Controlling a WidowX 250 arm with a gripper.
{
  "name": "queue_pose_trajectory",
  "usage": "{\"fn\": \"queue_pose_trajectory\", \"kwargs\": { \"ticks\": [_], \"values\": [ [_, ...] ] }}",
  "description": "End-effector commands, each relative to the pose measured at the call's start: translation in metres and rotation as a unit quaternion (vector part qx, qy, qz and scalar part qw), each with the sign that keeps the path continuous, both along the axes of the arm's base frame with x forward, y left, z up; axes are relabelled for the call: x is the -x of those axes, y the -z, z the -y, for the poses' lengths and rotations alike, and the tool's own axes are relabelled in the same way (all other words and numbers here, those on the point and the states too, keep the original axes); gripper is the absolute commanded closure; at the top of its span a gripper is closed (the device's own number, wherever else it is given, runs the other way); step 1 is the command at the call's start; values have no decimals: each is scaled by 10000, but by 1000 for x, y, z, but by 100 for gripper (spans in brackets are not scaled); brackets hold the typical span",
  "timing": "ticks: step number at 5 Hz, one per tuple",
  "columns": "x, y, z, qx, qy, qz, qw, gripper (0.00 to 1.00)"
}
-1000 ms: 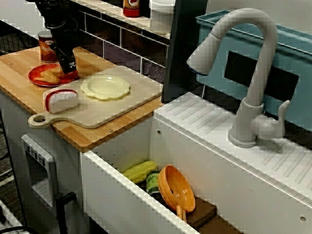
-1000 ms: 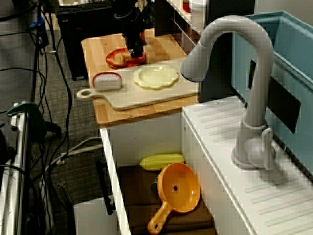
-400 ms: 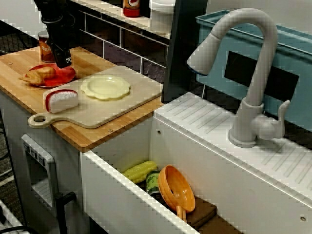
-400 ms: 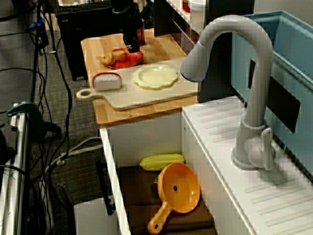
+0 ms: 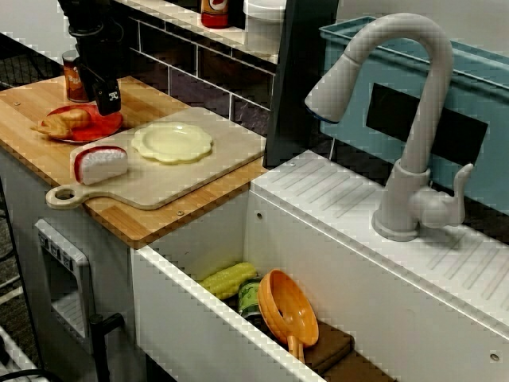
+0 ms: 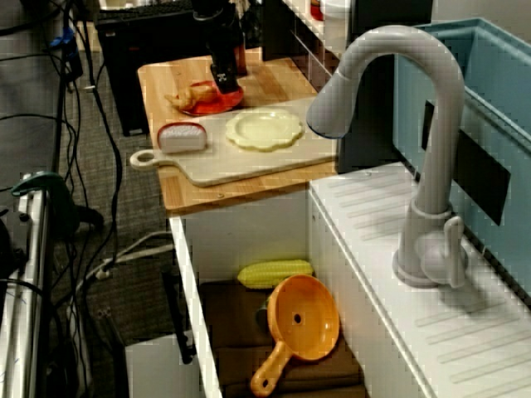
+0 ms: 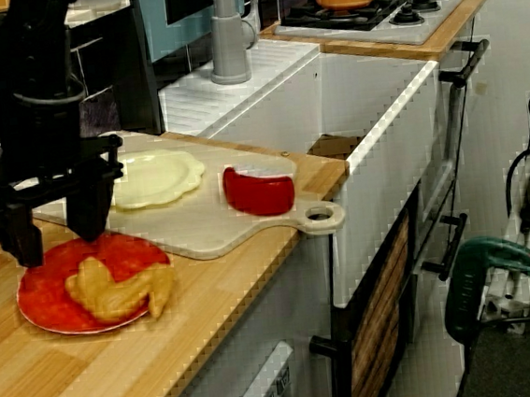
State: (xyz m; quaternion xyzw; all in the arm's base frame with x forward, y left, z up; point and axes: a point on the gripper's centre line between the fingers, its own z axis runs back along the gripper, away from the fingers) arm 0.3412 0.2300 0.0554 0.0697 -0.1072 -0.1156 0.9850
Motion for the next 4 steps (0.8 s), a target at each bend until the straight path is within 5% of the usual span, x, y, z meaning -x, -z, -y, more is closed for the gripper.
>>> {"fn": "queue_pose_trajectory", "kwargs": {
  "ticks": [1,4],
  "values": [
    [-2,-20,-8,-205,129,188,9995,0],
    [13,-24,-8,-207,180,198,9994,0]
  ]
}}
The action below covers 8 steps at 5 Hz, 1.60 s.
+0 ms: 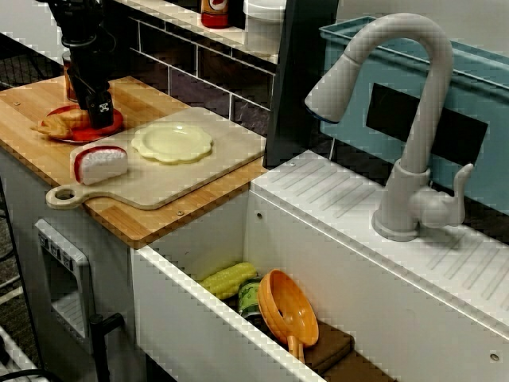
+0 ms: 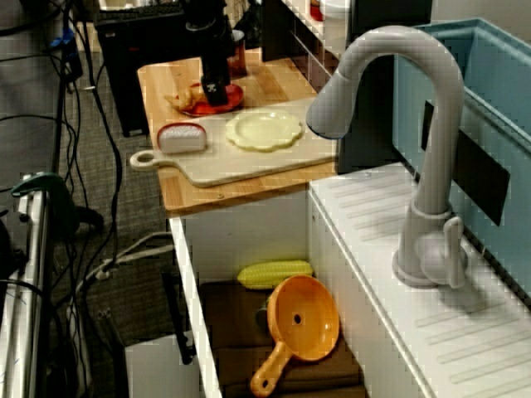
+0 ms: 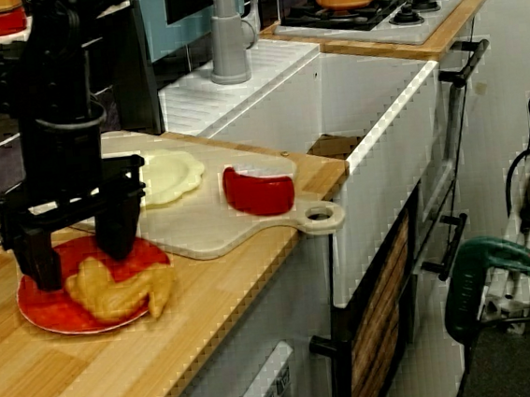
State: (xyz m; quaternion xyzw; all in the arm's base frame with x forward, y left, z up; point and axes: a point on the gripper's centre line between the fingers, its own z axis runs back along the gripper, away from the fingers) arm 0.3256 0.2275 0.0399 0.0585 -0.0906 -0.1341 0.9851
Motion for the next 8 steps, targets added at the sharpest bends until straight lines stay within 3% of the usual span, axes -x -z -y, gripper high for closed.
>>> {"fn": "queue_pose_trajectory", "kwargs": {
  "ticks": [1,4,8],
  "values": [
    [-1,-40,-11,-260,0,397,9989,0],
    [-3,-42,-20,-316,-174,425,9984,0],
    [13,-43,-29,-255,-215,422,9986,0]
  ]
}}
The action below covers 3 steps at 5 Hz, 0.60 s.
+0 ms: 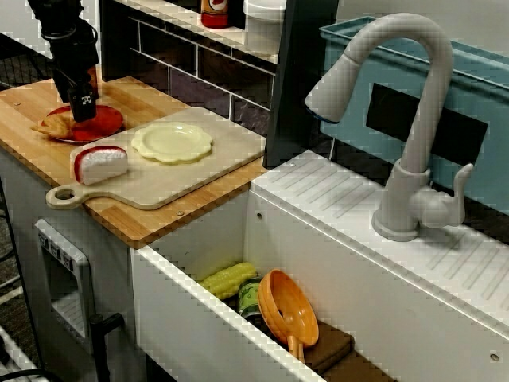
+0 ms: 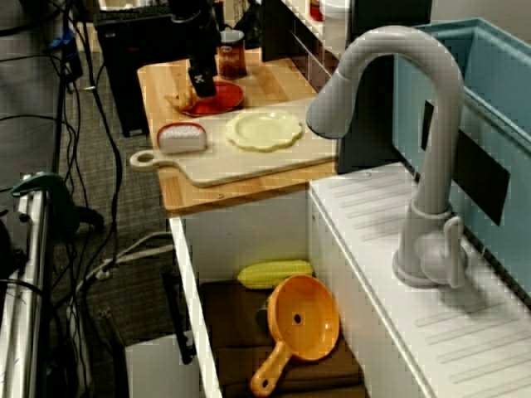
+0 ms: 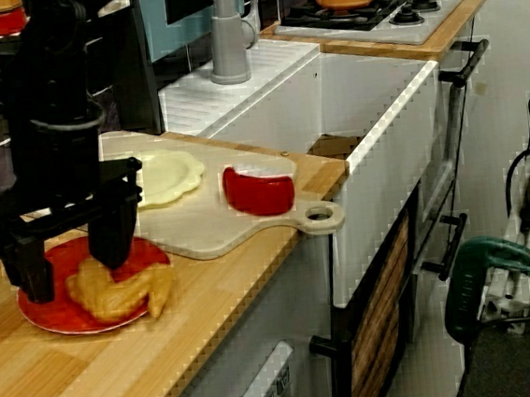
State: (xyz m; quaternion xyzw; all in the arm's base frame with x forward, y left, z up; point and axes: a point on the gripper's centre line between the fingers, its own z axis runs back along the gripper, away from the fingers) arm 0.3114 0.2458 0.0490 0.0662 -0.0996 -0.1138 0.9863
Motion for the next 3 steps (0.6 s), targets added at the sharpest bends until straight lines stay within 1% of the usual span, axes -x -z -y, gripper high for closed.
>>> {"fn": "queue_pose_trajectory", "kwargs": {
  "ticks": [1,3],
  "values": [
    [3,-33,-10,-176,-25,270,9995,0],
    [3,-27,-9,-31,-127,153,9998,0]
  ]
}}
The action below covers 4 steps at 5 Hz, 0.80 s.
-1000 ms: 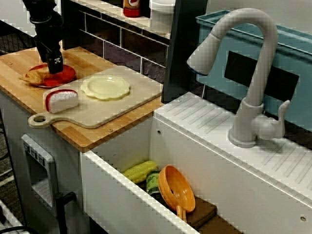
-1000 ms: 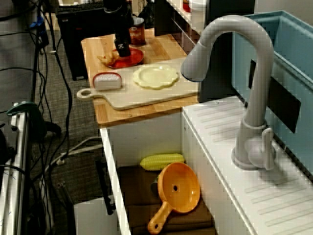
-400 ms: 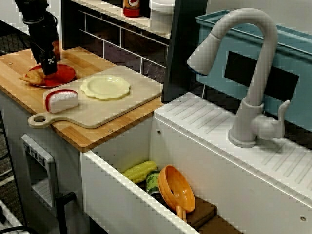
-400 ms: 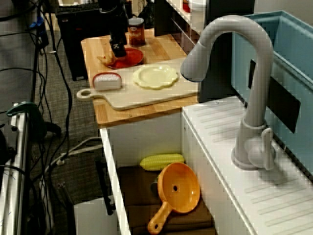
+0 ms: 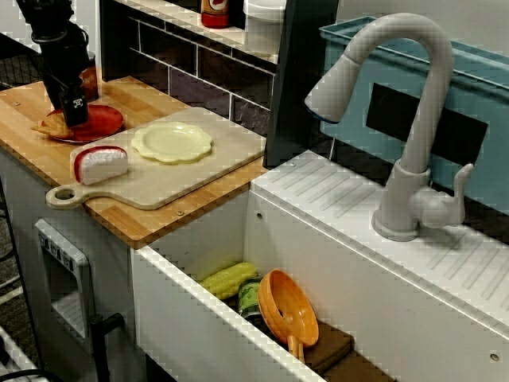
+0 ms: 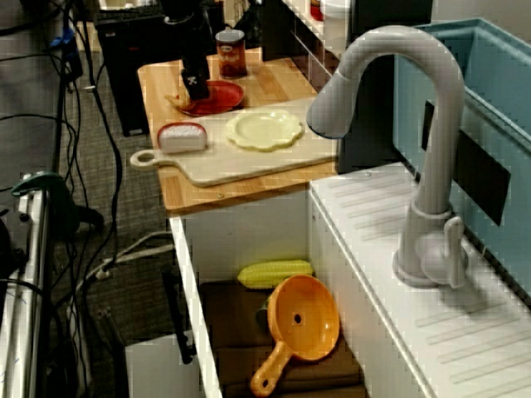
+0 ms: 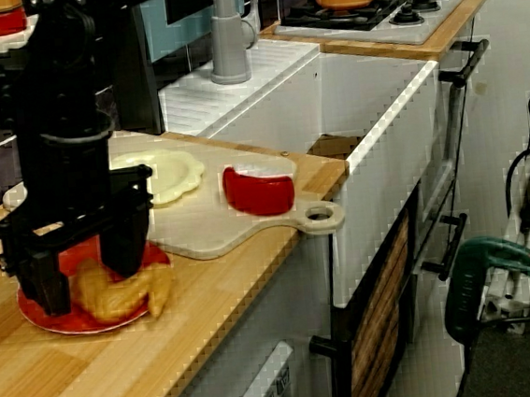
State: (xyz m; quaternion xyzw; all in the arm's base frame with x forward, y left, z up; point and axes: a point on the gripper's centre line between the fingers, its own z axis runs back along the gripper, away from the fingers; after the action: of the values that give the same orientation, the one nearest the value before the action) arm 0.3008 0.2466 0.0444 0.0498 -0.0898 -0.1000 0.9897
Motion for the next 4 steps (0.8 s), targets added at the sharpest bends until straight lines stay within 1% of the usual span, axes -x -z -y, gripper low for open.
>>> {"fn": "queue_pose_trajectory", "kwargs": {
  "ticks": [1,3,4],
  "values": [
    [-10,-27,-5,-203,-27,265,9994,0],
    [-16,-17,-1,-250,-158,231,9993,0],
    [-21,-12,3,-322,-150,207,9992,0]
  ]
}}
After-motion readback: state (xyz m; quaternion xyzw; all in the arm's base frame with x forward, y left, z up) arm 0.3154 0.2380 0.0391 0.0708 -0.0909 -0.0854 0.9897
